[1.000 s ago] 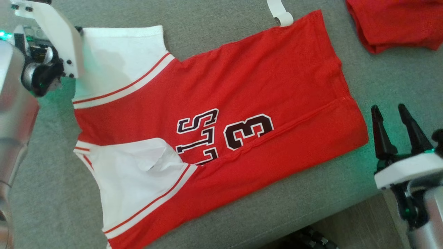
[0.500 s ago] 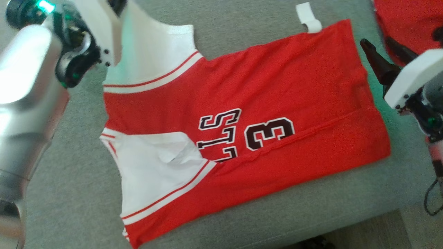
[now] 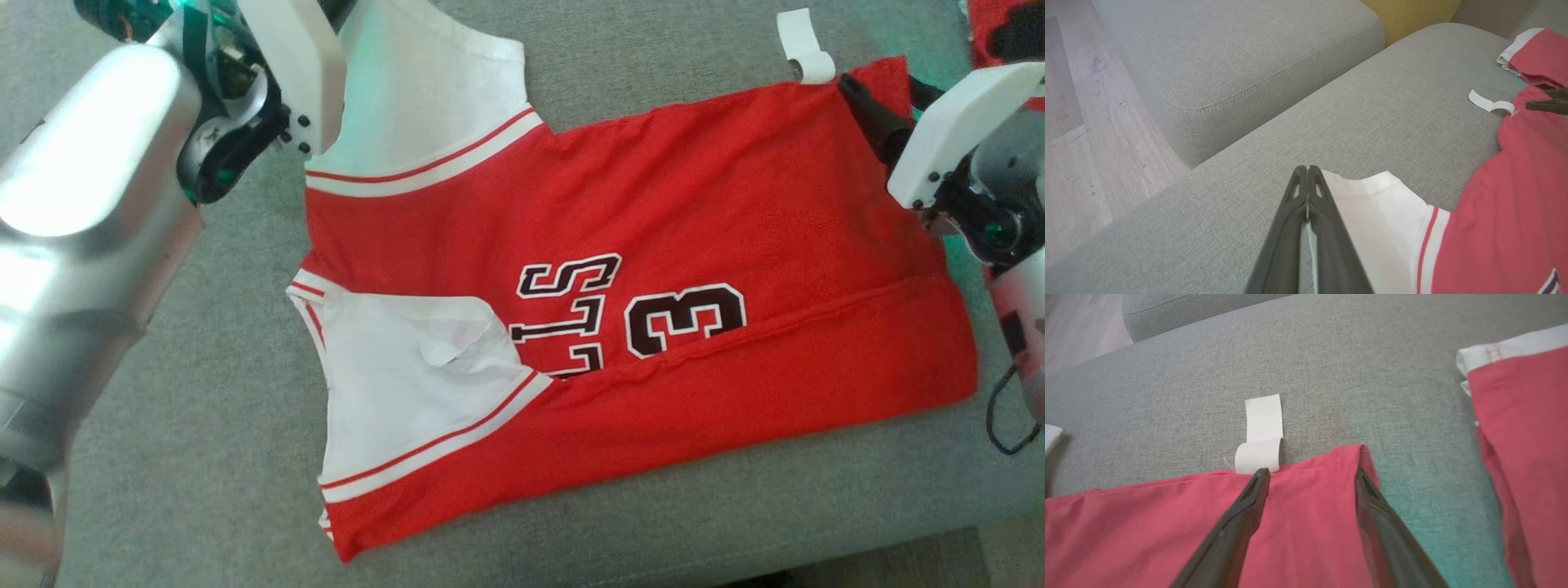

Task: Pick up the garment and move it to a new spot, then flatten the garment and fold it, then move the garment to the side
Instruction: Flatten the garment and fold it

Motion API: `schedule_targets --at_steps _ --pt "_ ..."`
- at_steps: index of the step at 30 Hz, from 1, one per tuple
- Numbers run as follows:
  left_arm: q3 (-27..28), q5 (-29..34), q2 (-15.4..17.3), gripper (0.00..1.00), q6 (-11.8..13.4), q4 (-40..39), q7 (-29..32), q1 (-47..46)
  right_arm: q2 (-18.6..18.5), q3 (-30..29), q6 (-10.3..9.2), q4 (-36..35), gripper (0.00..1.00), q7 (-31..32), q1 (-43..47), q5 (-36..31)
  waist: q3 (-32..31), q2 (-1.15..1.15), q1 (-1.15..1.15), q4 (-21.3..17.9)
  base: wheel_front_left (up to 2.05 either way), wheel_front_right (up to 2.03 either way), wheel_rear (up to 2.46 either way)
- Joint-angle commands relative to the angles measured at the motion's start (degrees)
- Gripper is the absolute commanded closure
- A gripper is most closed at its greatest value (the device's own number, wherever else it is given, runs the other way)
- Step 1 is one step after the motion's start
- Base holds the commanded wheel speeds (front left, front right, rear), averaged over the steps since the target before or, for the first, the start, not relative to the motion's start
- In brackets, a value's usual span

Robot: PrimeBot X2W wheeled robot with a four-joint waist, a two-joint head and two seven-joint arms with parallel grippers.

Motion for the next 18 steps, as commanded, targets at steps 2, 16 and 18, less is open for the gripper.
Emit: schedule_targets --at_steps 2,16,18 --pt "1.43 -0.45 2.23 1.0 0.11 -1.55 -1.06 -3.85 -0.41 1.15 0.37 0.3 0.0 -1.48 -1.55 0.94 0.06 0.0 -0.01 0.51 0.0 0.0 0.0" --pt "-1.65 -2.52 2.4 1.0 0.1 0.92 -4.38 -4.68 -1.56 5.37 0.37 8.98 0.0 -7.11 -5.98 3.86 -0.1 0.0 -0.01 2.04 0.0 0.0 0.0" --pt "-1.99 -2.86 2.51 1.0 0.1 1.25 -4.58 -4.85 -1.62 5.98 0.37 9.57 0.2 -7.53 -6.39 4.36 0.02 0.0 -0.01 2.13 0.0 0.0 0.0"
